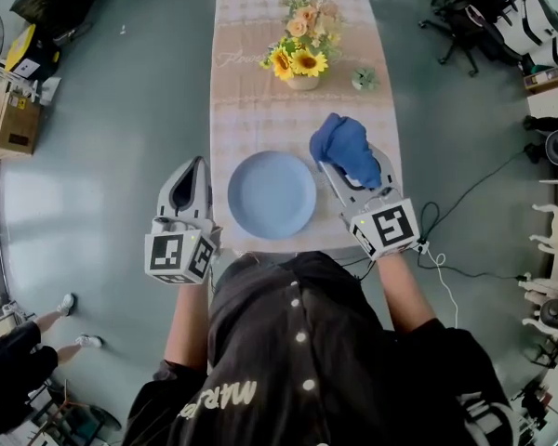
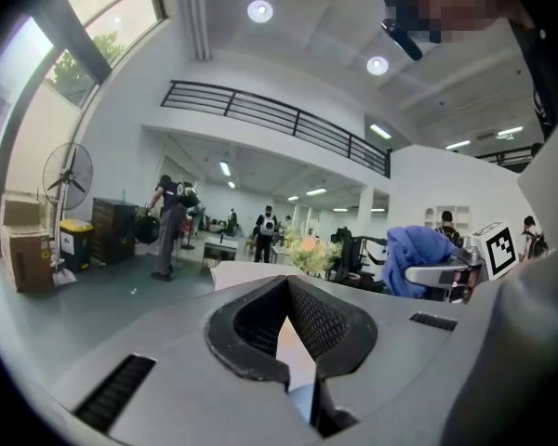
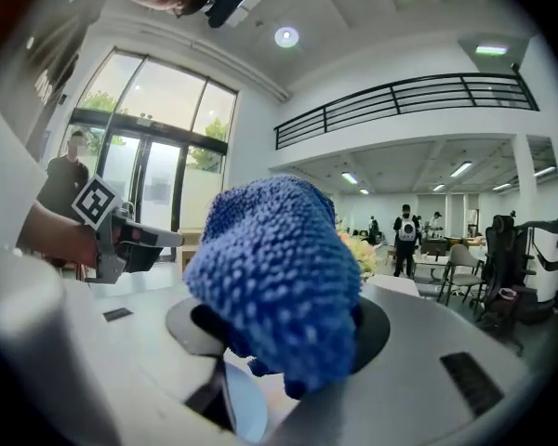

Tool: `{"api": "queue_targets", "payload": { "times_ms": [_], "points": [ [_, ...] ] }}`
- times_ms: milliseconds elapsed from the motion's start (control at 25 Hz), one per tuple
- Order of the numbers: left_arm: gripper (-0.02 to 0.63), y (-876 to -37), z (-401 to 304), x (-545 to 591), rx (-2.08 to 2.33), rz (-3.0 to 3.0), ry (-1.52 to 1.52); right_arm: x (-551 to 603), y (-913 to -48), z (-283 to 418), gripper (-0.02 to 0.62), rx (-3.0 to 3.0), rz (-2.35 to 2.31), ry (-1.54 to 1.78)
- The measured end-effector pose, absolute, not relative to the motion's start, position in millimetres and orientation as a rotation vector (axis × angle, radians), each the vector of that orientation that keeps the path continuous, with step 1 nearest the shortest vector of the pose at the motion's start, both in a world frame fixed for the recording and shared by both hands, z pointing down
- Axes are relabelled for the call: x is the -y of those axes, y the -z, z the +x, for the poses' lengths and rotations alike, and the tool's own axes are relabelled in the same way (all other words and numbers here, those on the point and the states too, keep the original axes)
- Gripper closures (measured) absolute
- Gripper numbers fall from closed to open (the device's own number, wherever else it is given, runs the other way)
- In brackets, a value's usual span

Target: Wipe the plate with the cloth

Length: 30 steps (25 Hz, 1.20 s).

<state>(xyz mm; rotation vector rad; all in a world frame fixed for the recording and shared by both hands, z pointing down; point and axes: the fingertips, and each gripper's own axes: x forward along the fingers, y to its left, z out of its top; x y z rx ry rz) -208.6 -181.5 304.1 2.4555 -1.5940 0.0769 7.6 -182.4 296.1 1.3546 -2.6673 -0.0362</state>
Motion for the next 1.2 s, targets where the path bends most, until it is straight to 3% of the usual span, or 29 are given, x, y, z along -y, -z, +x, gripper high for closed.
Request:
{"api": "queue_targets", "payload": {
  "times_ms": [440,1200],
  "points": [
    [0.589,-226.3,-229.7,164.7,1.795,2.558,-0.007,169.7,-230.3,91.8,0.4,2.543,1.761,0.198],
    [0.589,-215.2,-278.9,142.5,1.968,2.486,-0.059,128.7,-207.0,159.0,0.402,2.399,2.04,0.209]
  ]
}}
